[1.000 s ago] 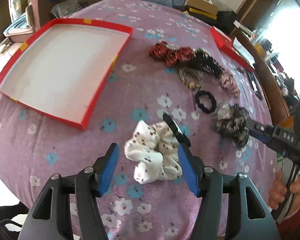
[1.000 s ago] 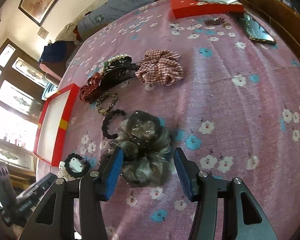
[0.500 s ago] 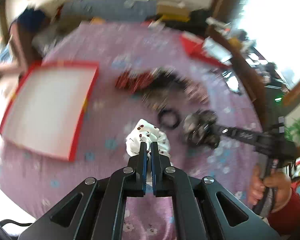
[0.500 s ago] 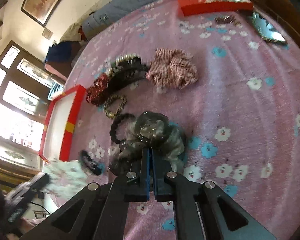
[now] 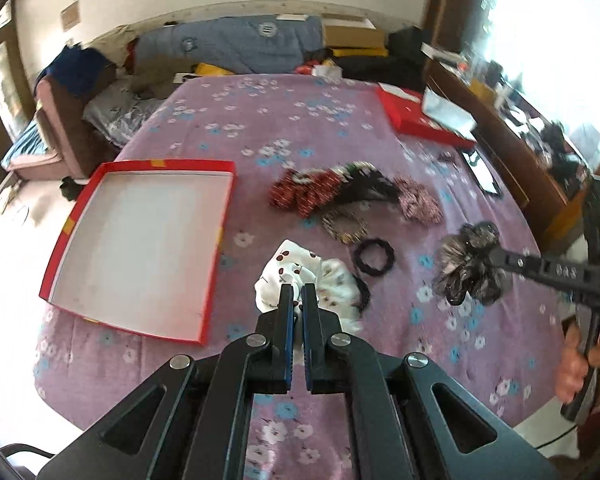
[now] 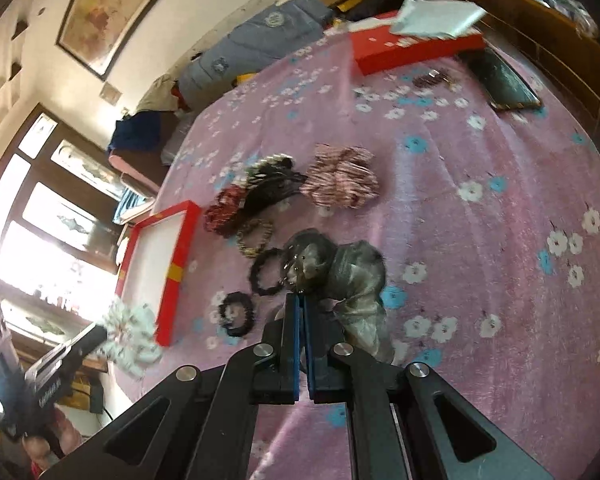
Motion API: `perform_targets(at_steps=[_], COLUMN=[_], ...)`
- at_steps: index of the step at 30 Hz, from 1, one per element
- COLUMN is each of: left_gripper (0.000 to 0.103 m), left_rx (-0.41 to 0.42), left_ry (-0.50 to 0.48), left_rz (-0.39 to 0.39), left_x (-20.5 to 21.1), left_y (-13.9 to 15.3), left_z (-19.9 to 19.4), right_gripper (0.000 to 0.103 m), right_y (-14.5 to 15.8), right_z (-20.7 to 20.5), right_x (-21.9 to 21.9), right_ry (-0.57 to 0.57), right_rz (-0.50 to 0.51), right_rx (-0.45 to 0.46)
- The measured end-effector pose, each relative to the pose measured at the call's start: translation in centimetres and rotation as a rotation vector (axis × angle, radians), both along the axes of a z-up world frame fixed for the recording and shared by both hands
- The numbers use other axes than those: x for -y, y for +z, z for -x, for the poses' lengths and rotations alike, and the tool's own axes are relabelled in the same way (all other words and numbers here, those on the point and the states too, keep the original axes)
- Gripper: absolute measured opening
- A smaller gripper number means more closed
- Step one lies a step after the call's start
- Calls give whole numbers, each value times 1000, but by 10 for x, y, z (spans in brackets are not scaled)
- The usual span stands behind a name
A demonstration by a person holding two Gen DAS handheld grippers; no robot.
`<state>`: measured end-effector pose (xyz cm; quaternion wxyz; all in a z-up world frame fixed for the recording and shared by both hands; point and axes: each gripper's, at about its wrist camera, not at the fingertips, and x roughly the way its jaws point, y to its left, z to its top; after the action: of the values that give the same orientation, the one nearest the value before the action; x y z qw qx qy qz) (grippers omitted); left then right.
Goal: Organize jewelry
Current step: 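Lower both scrunchies into the box lid and open both tools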
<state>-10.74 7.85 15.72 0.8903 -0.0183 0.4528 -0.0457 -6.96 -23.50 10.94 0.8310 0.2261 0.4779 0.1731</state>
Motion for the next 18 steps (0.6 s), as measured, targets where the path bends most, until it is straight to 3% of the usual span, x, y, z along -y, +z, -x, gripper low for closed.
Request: perform_targets(at_steps=[10,18], left_gripper=[4,4], left_rx=[20,-17], left_ry=[163,258], left_rz=[-31,20], left_x=[-73,-175], left_y=[18,6], left_z=[-15,-86], right_gripper=[3,4], right_y=[19,36], right_z=[-22,-60], right_x=[-82,-188], right_ry=[175,274], right_rz=[-28,11], right_rx=[54,103])
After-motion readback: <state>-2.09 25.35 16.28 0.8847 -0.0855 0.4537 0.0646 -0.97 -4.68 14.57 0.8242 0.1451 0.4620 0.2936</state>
